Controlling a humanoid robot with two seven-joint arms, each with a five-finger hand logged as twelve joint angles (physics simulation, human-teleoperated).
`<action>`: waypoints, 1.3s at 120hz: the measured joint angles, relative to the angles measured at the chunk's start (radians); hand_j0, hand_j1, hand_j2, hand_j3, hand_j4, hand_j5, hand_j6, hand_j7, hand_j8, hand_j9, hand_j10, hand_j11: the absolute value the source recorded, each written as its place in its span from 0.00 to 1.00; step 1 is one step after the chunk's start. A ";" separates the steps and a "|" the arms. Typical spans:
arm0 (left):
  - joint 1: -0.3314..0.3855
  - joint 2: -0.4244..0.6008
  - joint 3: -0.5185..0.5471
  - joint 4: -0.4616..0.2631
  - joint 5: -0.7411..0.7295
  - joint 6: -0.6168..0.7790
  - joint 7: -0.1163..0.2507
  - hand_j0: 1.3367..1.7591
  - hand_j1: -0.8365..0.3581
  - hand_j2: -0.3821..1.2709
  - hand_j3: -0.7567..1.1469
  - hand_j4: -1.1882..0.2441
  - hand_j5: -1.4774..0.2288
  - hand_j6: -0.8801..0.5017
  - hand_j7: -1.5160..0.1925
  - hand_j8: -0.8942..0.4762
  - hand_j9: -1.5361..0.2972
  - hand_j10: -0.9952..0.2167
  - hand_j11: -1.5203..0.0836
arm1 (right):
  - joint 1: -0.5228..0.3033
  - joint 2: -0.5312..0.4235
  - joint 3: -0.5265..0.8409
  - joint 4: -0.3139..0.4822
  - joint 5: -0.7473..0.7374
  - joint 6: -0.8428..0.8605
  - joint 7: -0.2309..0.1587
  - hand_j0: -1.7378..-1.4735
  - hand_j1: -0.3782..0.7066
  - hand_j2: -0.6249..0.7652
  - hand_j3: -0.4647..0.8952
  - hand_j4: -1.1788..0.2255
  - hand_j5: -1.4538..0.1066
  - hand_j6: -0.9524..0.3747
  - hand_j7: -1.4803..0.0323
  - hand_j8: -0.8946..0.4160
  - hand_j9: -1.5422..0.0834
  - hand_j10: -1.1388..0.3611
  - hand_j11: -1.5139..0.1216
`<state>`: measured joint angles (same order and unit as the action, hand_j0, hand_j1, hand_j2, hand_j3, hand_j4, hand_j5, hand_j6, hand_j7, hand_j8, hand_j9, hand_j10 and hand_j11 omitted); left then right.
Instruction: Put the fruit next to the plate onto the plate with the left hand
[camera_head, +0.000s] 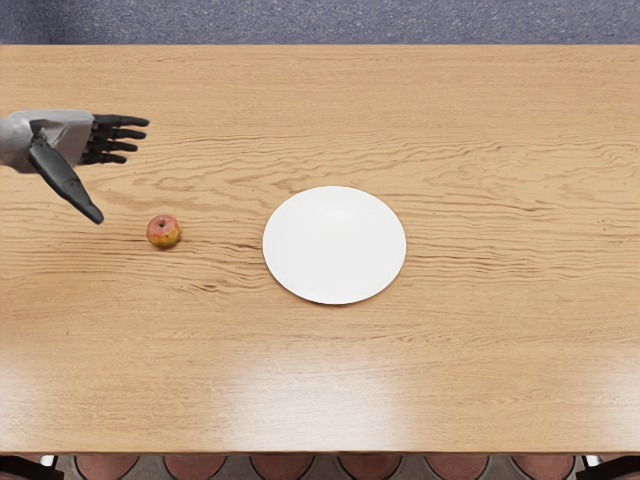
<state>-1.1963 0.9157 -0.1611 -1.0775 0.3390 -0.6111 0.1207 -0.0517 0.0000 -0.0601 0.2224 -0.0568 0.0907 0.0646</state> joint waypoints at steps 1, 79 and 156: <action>0.000 0.000 0.000 0.000 0.000 0.000 0.001 0.76 0.99 0.23 0.40 0.83 0.87 0.63 0.89 0.65 0.84 0.82 0.95 | 0.000 0.000 0.000 0.000 0.000 0.000 0.000 0.30 0.04 0.45 0.34 0.83 0.92 0.71 0.97 0.67 0.94 0.75 0.91; -0.108 -0.193 -0.045 -0.294 0.556 0.002 0.487 0.76 0.99 0.23 0.40 0.83 0.87 0.63 0.89 0.65 0.84 0.82 0.95 | 0.002 0.000 0.002 0.003 -0.001 0.001 0.000 0.30 0.04 0.45 0.34 0.83 0.92 0.71 0.97 0.67 0.94 0.75 0.91; 0.007 -0.268 0.051 -0.361 0.867 0.352 0.490 0.76 0.78 0.26 0.40 0.67 0.70 0.48 0.72 0.49 0.68 0.64 0.77 | 0.004 0.000 0.002 0.003 -0.001 0.001 0.000 0.30 0.04 0.45 0.34 0.83 0.92 0.71 0.97 0.67 0.94 0.75 0.91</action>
<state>-1.1897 0.6481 -0.1100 -1.4387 1.2064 -0.2591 0.6109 -0.0476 0.0000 -0.0583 0.2255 -0.0582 0.0920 0.0650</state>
